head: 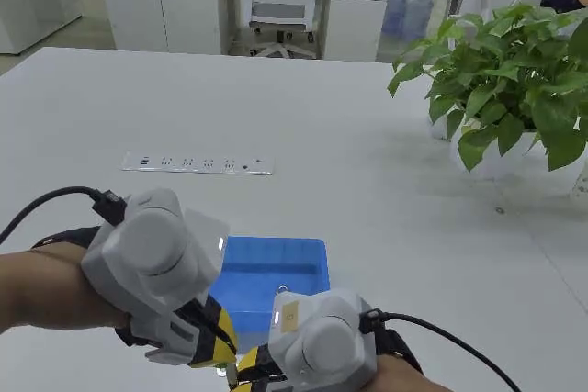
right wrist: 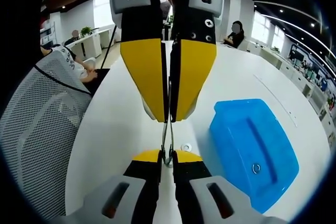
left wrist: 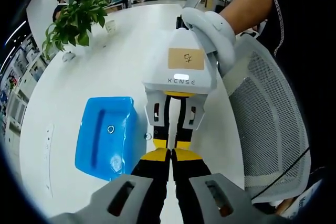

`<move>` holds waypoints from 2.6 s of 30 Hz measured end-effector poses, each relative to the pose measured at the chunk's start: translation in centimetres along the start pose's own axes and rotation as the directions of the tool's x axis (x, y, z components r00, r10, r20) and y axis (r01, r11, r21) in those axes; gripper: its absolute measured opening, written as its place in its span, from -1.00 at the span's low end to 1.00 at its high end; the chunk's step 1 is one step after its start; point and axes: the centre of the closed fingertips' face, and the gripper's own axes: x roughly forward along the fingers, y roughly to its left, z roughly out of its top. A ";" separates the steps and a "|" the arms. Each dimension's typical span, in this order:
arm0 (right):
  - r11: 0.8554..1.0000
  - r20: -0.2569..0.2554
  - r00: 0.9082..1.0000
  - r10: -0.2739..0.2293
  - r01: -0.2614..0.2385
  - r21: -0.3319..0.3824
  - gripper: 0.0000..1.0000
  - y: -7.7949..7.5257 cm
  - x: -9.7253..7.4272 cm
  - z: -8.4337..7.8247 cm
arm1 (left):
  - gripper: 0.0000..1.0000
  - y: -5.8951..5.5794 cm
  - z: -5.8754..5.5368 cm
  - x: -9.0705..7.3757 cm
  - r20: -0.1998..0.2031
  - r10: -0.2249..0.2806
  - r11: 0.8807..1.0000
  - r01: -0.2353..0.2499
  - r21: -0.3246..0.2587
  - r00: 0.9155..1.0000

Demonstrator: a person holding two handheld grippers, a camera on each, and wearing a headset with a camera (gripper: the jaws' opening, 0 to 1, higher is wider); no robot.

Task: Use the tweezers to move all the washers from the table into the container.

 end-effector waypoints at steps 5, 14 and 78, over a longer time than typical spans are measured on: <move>1.000 0.003 1.000 0.002 -0.002 0.000 -0.80 0.2 -0.2 0.2 | -0.88 -0.2 0.1 -0.2 -0.005 0.000 1.000 0.000 0.001 1.000; 1.000 0.007 1.000 0.000 0.000 -0.007 -0.80 0.2 -0.9 1.1 | -0.88 -0.3 0.8 -1.2 -0.004 0.000 1.000 0.000 -0.003 1.000; 0.995 0.038 0.997 -0.074 0.076 -0.062 -0.80 -10.3 -4.5 2.6 | -0.88 9.4 4.6 -3.3 0.026 0.113 0.993 -0.114 0.022 0.993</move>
